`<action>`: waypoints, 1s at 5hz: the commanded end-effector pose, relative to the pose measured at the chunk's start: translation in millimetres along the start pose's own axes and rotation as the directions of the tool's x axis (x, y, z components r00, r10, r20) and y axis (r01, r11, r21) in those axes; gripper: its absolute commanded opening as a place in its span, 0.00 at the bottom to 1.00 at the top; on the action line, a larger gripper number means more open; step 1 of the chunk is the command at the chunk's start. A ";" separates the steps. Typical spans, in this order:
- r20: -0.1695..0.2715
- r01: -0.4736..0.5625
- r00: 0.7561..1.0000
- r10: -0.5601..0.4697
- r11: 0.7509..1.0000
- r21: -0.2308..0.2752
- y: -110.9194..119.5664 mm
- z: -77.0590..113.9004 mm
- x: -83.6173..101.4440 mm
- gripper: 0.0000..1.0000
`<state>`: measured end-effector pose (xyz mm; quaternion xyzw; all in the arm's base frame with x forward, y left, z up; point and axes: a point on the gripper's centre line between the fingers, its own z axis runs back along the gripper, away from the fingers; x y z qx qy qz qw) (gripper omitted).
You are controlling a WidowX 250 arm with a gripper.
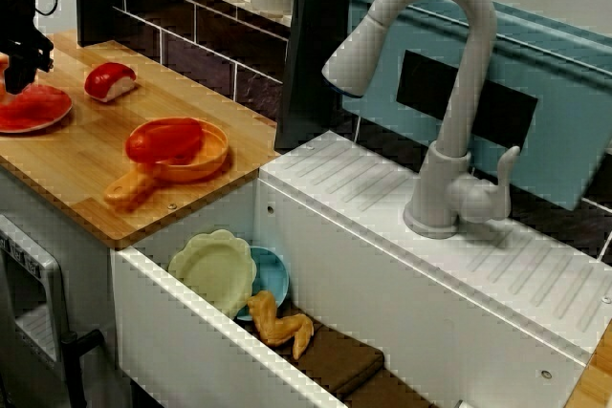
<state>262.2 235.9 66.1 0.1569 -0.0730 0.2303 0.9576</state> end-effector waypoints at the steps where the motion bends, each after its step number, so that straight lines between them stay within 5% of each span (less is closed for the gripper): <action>1: -0.006 0.024 1.000 -0.024 0.999 0.024 10.2 12.3 11.7 1.00; 3: -0.059 0.082 0.995 -0.084 0.996 -0.035 0.8 30.5 10.3 1.00; 4: -0.040 0.114 0.992 -0.120 0.986 -0.118 -14.7 53.0 10.4 1.00; 5: -0.012 0.145 0.989 -0.148 0.980 -0.136 -41.3 67.8 4.1 1.00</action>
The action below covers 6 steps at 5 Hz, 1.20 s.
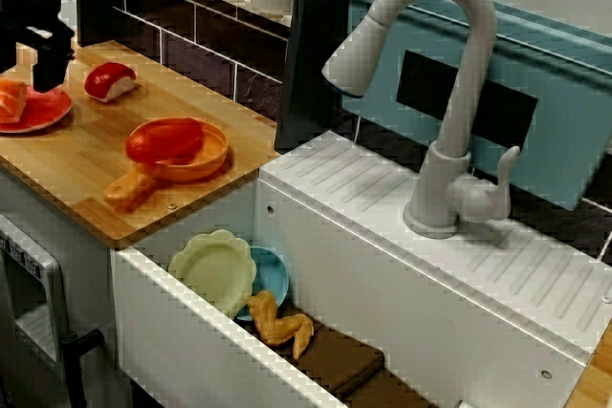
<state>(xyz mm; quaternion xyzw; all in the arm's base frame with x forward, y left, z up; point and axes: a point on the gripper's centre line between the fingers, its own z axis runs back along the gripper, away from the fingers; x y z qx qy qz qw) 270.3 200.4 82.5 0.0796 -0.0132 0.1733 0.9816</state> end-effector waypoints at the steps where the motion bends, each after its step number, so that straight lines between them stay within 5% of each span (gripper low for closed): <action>1: 0.139 0.023 0.990 -0.030 0.998 0.050 -40.7 45.7 -2.3 1.00; 4: 0.195 0.076 0.976 -0.096 0.991 0.110 -63.8 19.6 31.5 1.00; 5: 0.238 0.111 0.961 -0.140 0.985 0.133 -60.2 15.6 45.0 1.00; 6: 0.237 0.133 0.957 -0.169 0.978 0.162 -56.4 7.5 53.7 1.00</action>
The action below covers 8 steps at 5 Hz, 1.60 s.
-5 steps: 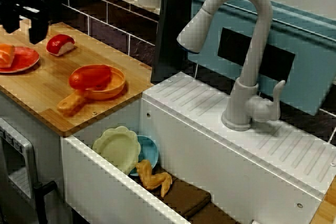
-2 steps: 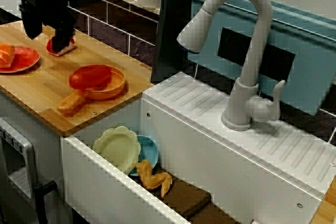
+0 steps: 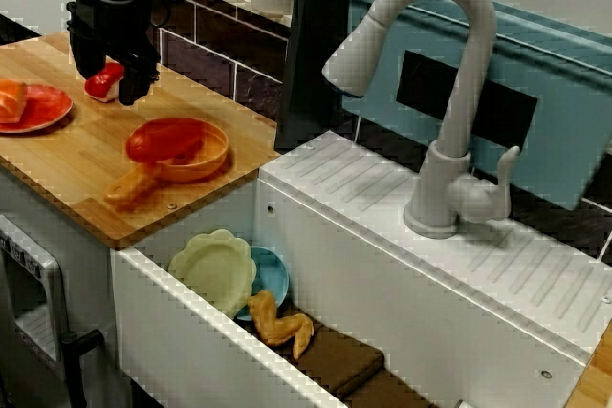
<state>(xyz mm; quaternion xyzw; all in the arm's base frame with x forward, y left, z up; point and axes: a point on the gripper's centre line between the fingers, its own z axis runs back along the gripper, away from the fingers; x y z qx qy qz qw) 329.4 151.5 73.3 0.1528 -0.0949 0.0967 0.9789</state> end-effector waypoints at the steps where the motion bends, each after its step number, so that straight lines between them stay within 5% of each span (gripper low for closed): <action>1: 0.049 0.063 0.997 -0.065 0.997 0.039 22.5 -1.3 14.2 1.00; 2: 0.041 0.091 0.995 -0.092 0.996 0.016 24.8 -2.6 11.2 0.00; 5: 0.018 0.116 0.993 -0.116 0.993 0.008 7.7 -3.6 0.4 0.00; 8: -0.019 0.139 0.990 -0.139 0.990 -0.022 -42.1 0.1 -42.6 0.00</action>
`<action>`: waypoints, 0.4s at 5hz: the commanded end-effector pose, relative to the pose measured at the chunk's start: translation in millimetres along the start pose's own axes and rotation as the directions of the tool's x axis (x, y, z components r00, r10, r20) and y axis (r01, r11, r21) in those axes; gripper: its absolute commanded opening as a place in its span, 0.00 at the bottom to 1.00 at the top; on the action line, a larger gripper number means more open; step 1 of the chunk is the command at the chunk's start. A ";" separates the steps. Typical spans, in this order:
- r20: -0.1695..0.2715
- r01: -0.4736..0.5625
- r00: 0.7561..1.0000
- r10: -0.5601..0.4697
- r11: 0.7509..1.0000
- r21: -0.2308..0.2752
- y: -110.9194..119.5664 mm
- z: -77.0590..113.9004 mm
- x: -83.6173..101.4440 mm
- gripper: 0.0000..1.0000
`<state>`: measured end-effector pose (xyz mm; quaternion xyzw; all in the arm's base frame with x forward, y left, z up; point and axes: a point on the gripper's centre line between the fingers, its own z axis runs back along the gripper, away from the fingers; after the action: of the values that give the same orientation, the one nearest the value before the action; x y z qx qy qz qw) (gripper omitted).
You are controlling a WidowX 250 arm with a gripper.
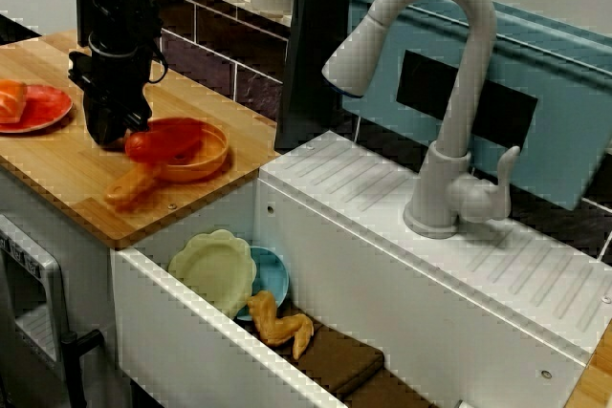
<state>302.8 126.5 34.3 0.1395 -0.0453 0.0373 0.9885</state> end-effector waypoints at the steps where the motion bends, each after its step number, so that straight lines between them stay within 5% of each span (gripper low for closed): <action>1: 0.016 0.003 1.000 -0.002 0.999 -0.040 -30.8 31.4 -1.6 0.00; 2: -0.035 -0.003 0.999 -0.001 0.993 -0.118 -43.5 46.6 2.9 0.00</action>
<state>300.1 69.1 45.3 0.0764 -0.0035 0.0398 0.9963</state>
